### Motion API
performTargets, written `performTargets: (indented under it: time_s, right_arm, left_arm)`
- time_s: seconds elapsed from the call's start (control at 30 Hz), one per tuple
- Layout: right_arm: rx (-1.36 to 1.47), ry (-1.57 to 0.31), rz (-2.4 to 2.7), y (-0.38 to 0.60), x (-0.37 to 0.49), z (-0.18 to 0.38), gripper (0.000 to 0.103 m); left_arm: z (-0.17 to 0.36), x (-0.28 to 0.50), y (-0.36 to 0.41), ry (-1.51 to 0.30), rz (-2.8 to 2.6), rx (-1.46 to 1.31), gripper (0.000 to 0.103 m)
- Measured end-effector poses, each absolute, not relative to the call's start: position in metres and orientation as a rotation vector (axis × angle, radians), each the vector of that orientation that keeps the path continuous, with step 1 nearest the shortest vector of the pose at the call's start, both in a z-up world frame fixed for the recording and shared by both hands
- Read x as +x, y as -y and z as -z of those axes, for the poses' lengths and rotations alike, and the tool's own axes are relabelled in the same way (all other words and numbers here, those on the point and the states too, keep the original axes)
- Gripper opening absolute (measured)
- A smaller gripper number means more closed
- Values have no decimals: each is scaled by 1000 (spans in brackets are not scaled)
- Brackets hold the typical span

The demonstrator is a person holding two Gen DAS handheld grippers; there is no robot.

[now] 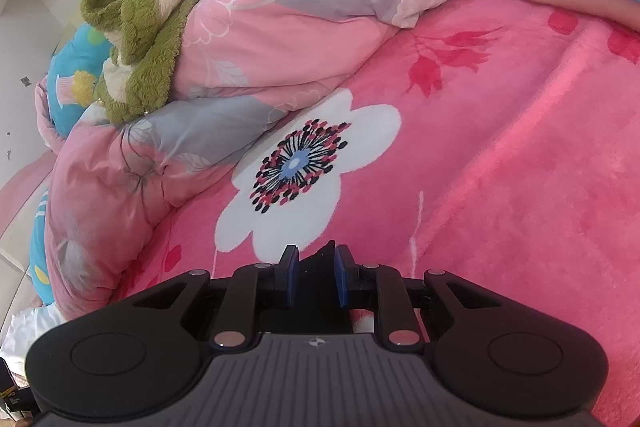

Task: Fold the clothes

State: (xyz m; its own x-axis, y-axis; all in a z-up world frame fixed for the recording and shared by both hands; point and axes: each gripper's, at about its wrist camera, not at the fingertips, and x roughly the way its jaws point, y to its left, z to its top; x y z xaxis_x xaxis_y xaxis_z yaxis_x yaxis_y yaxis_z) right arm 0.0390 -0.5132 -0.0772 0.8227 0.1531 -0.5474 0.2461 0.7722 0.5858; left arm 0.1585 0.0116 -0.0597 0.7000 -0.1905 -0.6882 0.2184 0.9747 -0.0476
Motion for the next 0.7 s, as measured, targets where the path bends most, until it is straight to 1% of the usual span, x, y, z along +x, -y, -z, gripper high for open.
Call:
performTargets:
  time_s: [0.13,0.17,0.43,0.47,0.5,0.57,0.7]
  right_arm:
    - [683,-611,52,512,40,75,21]
    - [678,-611,52,512,40,74,21]
    - [546,-612,24,503,50,63,21]
    - [527,-620,20,501,53,63,24]
    - [507,-628,16,499,55,63,32]
    - [477,-644,9,495,59,65,37]
    - [418,-689,4,488,67,71,37]
  left_arm:
    - [59,158,-12,-750,225,30,12]
    - [58,157,-12,-744,224,30,8]
    - [51,153,-13,-709,208,38,5]
    - [51,153,-13,-707,206,37,5]
    - [51,153,-14,-706,203,35,5]
    - [52,153,-15,-702,203,35,4]
    - [53,151,-14,-691,206,44,3]
